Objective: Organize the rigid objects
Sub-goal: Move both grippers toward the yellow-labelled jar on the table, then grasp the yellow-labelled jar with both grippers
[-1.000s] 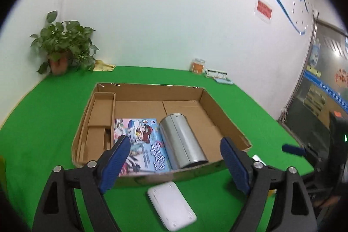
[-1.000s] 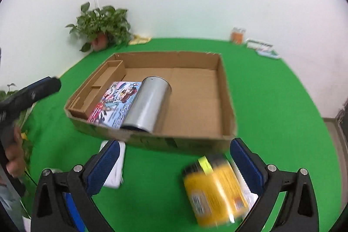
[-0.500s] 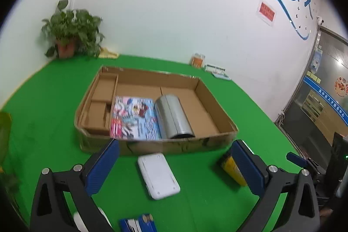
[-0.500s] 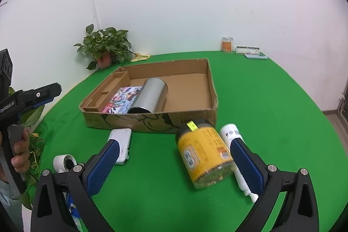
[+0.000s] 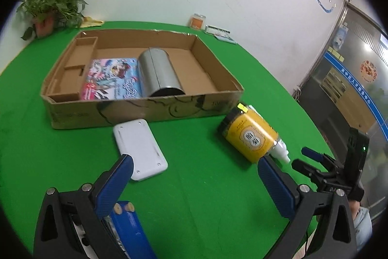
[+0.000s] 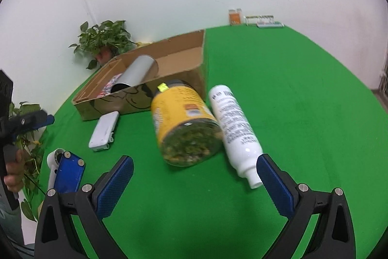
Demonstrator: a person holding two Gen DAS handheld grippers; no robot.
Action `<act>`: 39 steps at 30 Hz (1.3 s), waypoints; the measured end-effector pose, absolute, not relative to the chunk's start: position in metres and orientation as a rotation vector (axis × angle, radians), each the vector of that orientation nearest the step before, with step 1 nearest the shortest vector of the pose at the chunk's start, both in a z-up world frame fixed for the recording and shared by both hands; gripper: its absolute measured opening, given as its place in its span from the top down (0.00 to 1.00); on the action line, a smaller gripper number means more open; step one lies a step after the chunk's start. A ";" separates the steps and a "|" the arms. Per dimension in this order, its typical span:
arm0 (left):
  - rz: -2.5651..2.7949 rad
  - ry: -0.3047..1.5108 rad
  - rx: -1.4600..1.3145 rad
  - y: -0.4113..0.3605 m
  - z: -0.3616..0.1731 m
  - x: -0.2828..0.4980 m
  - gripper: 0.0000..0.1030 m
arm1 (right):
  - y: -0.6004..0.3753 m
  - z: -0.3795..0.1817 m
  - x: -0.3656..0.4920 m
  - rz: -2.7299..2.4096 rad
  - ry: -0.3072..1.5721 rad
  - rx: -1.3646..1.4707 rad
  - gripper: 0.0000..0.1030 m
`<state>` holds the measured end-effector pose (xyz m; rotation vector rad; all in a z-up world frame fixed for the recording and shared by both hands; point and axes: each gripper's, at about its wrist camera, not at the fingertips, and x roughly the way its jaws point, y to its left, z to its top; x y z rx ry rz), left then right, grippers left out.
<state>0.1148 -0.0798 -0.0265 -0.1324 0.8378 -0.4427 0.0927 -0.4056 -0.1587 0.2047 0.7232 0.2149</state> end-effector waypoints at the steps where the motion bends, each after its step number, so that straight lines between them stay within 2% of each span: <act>1: -0.447 0.848 -0.137 -0.082 -0.029 0.116 0.01 | -0.406 -0.159 0.095 0.215 0.725 0.197 0.01; 9: -0.534 0.907 -0.134 -0.103 -0.035 0.122 0.01 | -0.382 -0.146 0.156 0.308 0.733 0.176 0.03; 11: -0.558 0.919 -0.145 -0.106 -0.036 0.123 0.01 | -0.380 -0.150 0.177 0.338 0.768 0.195 0.21; 14: -0.588 0.945 -0.157 -0.108 -0.038 0.126 0.01 | -0.373 -0.156 0.191 0.327 0.801 0.150 0.39; 20: -0.624 1.006 -0.230 -0.106 -0.047 0.138 0.01 | -0.342 -0.150 0.153 0.375 0.776 0.093 0.51; 24: -0.673 1.093 -0.283 -0.110 -0.062 0.151 0.01 | -0.306 -0.148 0.122 0.541 0.789 0.064 0.47; 26: -0.692 1.137 -0.316 -0.112 -0.071 0.158 0.01 | -0.308 -0.147 0.120 0.564 0.780 0.137 0.28; 35: -0.660 1.265 -0.345 -0.116 -0.099 0.203 0.03 | -0.338 -0.186 0.175 0.574 0.932 0.561 0.25; 37: -0.632 1.298 -0.334 -0.116 -0.105 0.212 0.13 | -0.330 -0.195 0.187 0.577 0.976 0.575 0.25; 39: -0.633 1.327 -0.378 -0.112 -0.111 0.215 0.17 | -0.318 -0.202 0.196 0.602 1.008 0.577 0.25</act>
